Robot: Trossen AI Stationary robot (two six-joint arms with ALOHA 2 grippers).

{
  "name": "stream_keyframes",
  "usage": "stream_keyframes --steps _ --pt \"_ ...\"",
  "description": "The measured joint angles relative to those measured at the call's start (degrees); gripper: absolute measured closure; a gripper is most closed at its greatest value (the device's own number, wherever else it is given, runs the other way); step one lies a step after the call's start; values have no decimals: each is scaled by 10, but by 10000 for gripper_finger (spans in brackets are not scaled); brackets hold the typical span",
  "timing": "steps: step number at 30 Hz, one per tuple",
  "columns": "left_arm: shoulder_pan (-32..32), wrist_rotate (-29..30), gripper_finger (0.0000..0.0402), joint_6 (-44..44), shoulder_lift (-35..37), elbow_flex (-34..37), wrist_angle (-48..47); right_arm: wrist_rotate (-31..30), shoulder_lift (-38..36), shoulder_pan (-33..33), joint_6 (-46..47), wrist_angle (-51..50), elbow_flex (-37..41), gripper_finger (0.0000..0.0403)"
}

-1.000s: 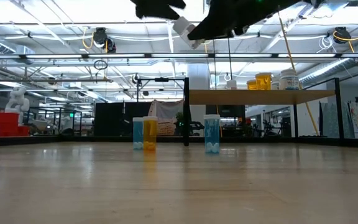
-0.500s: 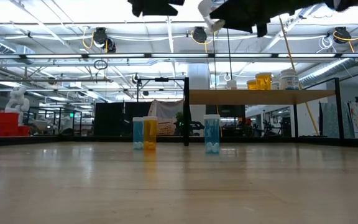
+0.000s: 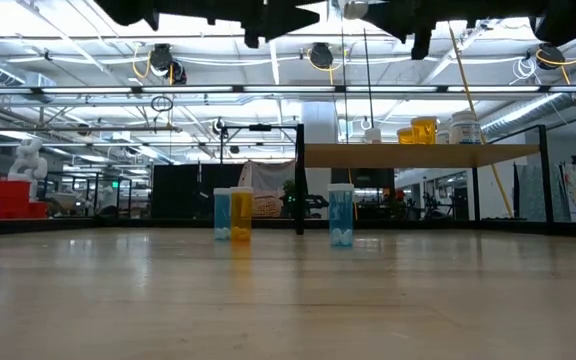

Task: Pick and place medicine bottles onto shelf by color
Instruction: Put the transparent pill bottle on the shelf aligned with the other transparent pill bottle

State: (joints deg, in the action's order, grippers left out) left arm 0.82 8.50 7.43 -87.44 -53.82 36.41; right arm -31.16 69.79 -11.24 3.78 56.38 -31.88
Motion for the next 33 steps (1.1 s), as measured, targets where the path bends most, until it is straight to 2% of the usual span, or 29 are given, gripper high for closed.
stream_keyframes --steps 3,9,16,26,33 --pt "-2 -10 124 0 -25 0 35 0 17 0 -1 22 0 244" --pt "-5 -19 124 0 -40 0 43 -1 43 0 -56 35 0 244" --pt "-18 -92 127 -28 -36 0 43 -1 52 0 -104 38 0 243" --pt "-28 -93 189 -44 -36 0 68 -2 53 0 -131 23 0 243" --pt "-27 -93 183 -48 -36 0 74 -2 53 1 -137 26 0 243"
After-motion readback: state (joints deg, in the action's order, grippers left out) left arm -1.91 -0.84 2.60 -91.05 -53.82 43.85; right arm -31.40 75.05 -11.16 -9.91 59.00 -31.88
